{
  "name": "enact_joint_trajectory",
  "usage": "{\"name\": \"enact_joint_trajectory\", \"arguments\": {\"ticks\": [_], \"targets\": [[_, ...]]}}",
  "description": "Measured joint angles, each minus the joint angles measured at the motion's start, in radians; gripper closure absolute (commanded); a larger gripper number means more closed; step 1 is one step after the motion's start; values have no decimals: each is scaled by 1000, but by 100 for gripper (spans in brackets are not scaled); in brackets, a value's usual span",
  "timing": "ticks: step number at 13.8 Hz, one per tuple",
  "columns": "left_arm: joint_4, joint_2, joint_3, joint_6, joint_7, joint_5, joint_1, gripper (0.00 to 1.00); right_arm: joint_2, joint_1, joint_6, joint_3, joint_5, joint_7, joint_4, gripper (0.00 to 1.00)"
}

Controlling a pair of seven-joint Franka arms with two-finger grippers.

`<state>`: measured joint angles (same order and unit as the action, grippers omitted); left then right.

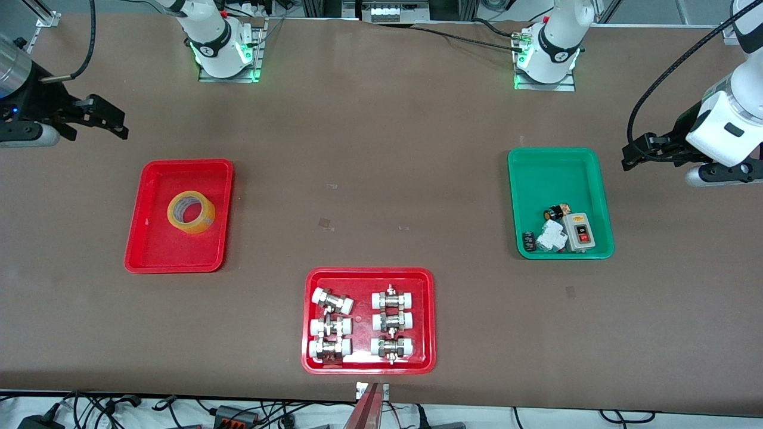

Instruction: Left arm passes tape to right arm into tray

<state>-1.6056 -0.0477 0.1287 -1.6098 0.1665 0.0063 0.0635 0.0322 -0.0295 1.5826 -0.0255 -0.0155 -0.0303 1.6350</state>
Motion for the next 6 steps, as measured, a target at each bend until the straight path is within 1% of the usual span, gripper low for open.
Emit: {"name": "enact_joint_trajectory", "arguments": {"ticks": [2,6], "targets": [[0,0,0,0,0,-2,0,0,-13,0,0,0,0,-3,-22,0],[0,0,1,0,0,-3,0,0,-16,0,0,0,0,-3,-30,0]]}}
